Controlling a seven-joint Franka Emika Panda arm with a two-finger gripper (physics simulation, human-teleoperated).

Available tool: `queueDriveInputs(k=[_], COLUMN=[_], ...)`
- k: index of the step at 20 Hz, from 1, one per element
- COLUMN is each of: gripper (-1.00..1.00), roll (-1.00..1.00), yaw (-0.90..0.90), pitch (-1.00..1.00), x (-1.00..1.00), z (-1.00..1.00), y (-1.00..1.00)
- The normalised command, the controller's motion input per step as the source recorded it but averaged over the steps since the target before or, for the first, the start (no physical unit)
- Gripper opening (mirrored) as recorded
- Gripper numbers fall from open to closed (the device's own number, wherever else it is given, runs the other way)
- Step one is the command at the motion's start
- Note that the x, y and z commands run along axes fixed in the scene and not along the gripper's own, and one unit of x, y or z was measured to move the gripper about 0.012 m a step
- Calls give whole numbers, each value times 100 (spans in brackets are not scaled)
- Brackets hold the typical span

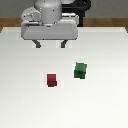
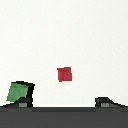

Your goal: Place the red cube on top of the green cube.

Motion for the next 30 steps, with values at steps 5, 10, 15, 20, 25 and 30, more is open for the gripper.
queueDriveInputs(k=[5,10,15,20,25,30], gripper=[100,100,100,100,-100,-100], roll=[0,0,0,0,0,0], yaw=[0,0,0,0,0,0], pitch=[0,0,0,0,0,0], x=[20,20,0,0,0,0], z=[-60,-40,-60,-80,-20,20], y=[0,0,0,0,0,0])
